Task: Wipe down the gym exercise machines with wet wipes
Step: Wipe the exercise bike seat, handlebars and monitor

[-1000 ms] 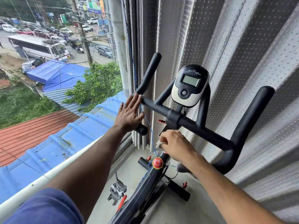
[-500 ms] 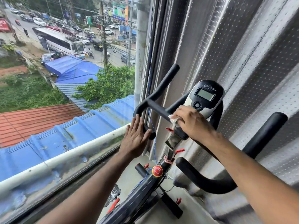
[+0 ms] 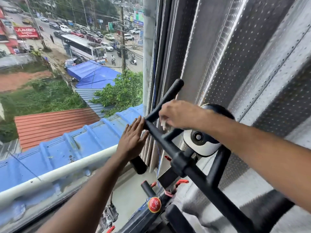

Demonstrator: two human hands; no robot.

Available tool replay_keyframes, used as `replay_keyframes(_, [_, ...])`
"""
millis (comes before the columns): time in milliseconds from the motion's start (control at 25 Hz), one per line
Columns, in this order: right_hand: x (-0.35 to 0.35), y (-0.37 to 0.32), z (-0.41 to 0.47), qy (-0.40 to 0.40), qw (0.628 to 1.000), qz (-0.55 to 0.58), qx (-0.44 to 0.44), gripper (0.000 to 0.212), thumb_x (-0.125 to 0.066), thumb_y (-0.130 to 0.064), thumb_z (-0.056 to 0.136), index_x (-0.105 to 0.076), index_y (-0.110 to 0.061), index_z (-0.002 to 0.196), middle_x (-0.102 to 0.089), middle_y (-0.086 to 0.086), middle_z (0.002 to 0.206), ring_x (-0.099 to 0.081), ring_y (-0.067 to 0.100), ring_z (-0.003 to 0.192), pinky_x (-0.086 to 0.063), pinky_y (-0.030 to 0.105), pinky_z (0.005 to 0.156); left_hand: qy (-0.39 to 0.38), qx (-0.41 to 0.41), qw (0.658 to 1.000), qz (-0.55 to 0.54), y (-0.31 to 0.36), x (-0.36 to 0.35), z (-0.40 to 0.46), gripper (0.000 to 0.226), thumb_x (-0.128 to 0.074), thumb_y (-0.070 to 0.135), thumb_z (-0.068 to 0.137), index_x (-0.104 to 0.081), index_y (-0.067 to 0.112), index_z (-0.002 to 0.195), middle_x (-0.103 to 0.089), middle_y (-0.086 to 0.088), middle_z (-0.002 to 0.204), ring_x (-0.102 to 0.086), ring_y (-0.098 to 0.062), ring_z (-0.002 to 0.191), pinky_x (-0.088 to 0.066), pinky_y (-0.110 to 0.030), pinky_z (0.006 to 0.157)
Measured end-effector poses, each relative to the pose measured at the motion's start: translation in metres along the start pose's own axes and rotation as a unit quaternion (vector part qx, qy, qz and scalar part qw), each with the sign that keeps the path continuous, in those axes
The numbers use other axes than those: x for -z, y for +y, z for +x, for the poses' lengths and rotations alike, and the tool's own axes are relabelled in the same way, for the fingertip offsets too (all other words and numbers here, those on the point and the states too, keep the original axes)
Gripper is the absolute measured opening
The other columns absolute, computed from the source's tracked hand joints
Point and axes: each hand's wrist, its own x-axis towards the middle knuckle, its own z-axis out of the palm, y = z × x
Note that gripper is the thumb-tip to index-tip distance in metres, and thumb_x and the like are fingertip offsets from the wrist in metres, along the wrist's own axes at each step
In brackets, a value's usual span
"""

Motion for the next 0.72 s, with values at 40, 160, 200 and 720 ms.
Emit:
replay_keyframes(40, [-0.021,-0.019,-0.002,-0.023,0.999,-0.025,0.031,0.024,-0.052,-0.007,0.099,-0.063,-0.014,0.120,-0.056,0.001,0.117,-0.053,0.017,0.111,-0.048,0.030,0.092,0.009,0.017,1.000,-0.012,-0.002,-0.002,-0.003,0.068,-0.024,0.052,0.106,-0.010,0.024,0.166,-0.006,0.005,0.174,-0.005,-0.011,0.160,0.000,-0.036,0.130])
replay_keyframes(160, [-0.059,-0.045,-0.015,0.002,0.995,-0.087,0.050,0.027,-0.054,0.008,0.087,-0.067,-0.008,0.104,-0.060,0.006,0.108,-0.059,0.023,0.101,-0.059,0.035,0.072,0.022,0.048,0.998,-0.019,-0.001,-0.003,-0.006,0.060,-0.035,0.033,0.112,-0.010,0.024,0.166,-0.006,0.005,0.174,-0.004,-0.011,0.160,0.001,-0.037,0.130])
replay_keyframes(200, [-0.065,-0.044,-0.019,0.051,0.993,-0.085,0.061,0.024,-0.062,0.010,0.077,-0.069,-0.010,0.089,-0.061,0.004,0.095,-0.061,0.020,0.088,-0.058,0.031,0.059,0.023,0.050,0.998,-0.024,-0.001,-0.004,-0.004,0.061,-0.036,0.032,0.112,-0.010,0.024,0.167,-0.006,0.006,0.174,-0.004,-0.011,0.160,0.001,-0.038,0.130])
replay_keyframes(720, [-0.075,-0.062,-0.041,0.086,0.994,-0.052,-0.040,0.023,-0.061,0.009,0.081,-0.065,-0.013,0.087,-0.055,0.002,0.090,-0.053,0.021,0.082,-0.057,0.036,0.055,0.009,0.010,0.997,-0.071,-0.014,-0.010,-0.039,0.068,-0.037,0.022,0.110,-0.001,0.009,0.166,0.008,-0.009,0.173,0.011,-0.020,0.160,0.012,-0.028,0.125])
